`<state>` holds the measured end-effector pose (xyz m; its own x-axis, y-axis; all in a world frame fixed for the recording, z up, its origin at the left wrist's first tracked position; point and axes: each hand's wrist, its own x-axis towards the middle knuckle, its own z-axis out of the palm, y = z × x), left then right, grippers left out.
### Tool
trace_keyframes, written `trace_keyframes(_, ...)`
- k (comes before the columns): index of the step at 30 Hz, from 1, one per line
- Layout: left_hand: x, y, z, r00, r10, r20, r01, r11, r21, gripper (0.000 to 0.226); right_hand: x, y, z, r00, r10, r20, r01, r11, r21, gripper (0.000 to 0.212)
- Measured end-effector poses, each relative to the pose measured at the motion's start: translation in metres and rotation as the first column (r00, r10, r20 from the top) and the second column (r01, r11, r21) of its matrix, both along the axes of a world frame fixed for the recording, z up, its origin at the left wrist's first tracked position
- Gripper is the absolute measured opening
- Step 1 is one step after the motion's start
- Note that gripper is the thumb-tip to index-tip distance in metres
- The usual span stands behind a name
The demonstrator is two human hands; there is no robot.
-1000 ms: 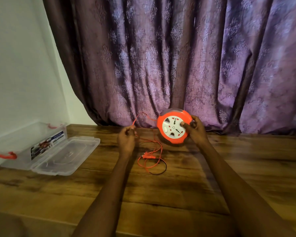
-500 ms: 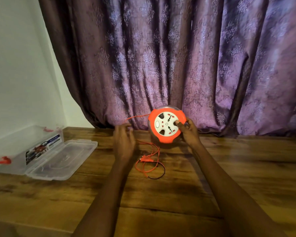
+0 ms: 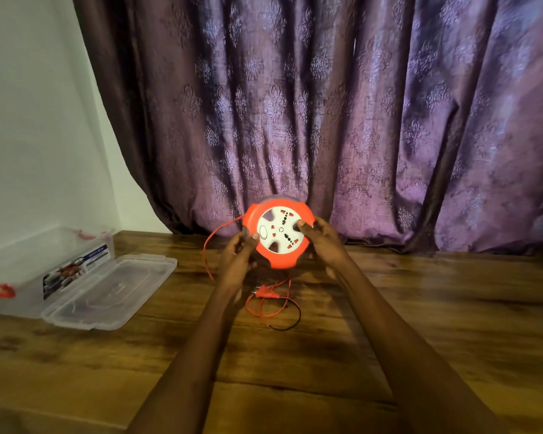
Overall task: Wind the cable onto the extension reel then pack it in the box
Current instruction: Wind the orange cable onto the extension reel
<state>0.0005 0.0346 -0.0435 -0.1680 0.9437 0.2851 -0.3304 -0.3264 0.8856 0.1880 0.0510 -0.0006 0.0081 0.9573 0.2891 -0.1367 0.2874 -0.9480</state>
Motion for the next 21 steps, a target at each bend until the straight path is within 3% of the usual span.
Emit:
trace_keyframes(4, -0.008, 0.003, -0.001, 0.999, 0.007, -0.032, -0.009, 0.998, -0.066, 0.008, -0.003, 0.0, 0.006, 0.998, -0.022, 0.051, 0.016, 0.994, 0.108, 0.025)
trace_keyframes(6, -0.003, 0.002, -0.001, 1.0, 0.019, 0.0, -0.019, 0.997, -0.07, 0.012, -0.002, 0.0, 0.006, 0.93, -0.237, 0.281, 0.159, 0.948, 0.274, 0.041)
trace_keyframes(8, 0.001, 0.0, -0.001, 0.998, 0.044, 0.039, -0.041, 0.997, -0.065, 0.018, 0.001, -0.004, 0.0, 0.691, -0.526, 0.497, 0.218, 0.806, 0.55, 0.049)
trace_keyframes(10, 0.003, -0.001, -0.001, 0.994, 0.078, 0.081, -0.071, 0.994, -0.083, 0.019, -0.001, -0.01, -0.003, 0.426, -0.667, 0.611, 0.027, 0.684, 0.729, 0.046)
trace_keyframes(12, 0.0, 0.0, -0.002, 0.988, 0.085, 0.126, -0.074, 0.993, -0.095, 0.02, -0.007, -0.014, -0.004, 0.155, -0.702, 0.695, -0.163, 0.676, 0.719, 0.05)
trace_keyframes(13, -0.001, 0.0, -0.003, 0.987, 0.084, 0.139, -0.071, 0.993, -0.093, 0.021, -0.009, -0.015, -0.003, 0.069, -0.703, 0.708, -0.207, 0.684, 0.699, 0.05)
trace_keyframes(15, 0.0, -0.001, -0.003, 0.987, 0.085, 0.138, -0.075, 0.994, -0.082, 0.022, -0.013, -0.017, 0.001, 0.002, -0.69, 0.724, -0.229, 0.704, 0.672, 0.052)
trace_keyframes(21, 0.008, -0.003, -0.005, 0.987, 0.067, 0.149, -0.061, 0.997, -0.043, 0.023, -0.026, -0.015, 0.014, -0.071, -0.697, 0.714, -0.188, 0.712, 0.677, 0.061)
